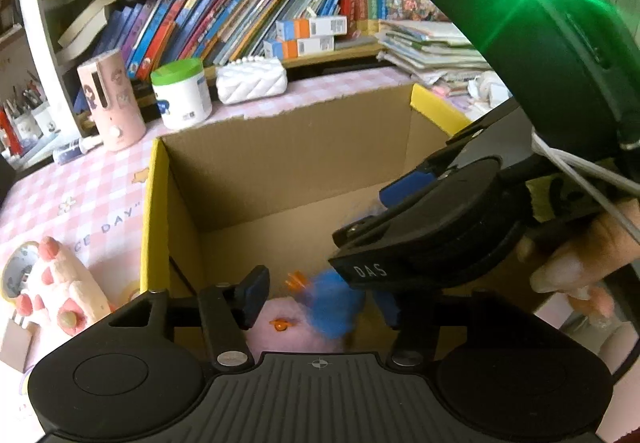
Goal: Organize objects
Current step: 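Lower both tools into the box and open them to drop car and cloth, then withdraw both open tools from the box back over the table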
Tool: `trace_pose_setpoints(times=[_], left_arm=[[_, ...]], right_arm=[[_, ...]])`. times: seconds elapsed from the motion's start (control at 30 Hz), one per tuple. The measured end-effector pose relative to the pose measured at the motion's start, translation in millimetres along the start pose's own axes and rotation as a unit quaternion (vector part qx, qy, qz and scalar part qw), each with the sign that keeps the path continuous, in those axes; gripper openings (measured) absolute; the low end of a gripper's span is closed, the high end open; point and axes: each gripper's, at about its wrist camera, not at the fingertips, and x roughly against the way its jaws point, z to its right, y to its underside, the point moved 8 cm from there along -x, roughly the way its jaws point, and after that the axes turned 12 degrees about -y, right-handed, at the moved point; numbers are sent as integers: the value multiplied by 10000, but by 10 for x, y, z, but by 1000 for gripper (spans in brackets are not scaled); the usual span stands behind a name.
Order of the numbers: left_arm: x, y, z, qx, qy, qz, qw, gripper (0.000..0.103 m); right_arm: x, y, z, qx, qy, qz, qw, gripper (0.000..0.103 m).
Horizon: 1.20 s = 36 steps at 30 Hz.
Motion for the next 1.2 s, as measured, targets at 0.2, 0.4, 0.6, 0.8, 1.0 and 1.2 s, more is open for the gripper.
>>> trace_pose_setpoints(times=[0.2,0.4,0.6,0.8,1.0,1.2], left_arm=[[171,-42,-97,89,-126,305,9994,81],[392,-41,-250,356,-234,532,9977,82],[632,0,-468,662,-402,775,9940,86],[823,129,-678,923,-453,863,9910,87],[953,280,-780,935,-366,881,9910,87],[1071,482,-856,883,-267,825,9923,87]], right_arm=[[174,-29,2,-155,76,424,9990,48],[503,-78,-3,-526,267,1071,9925,52],[870,-21,-16,-928,566,1644,9804,57],[1213,151,-75,-1123,1128,2109,9645,63],[1425,412,-228,-1354,1489,2342,9511,64],[1451,709,-468,-1655,1704,2263,9446,65]])
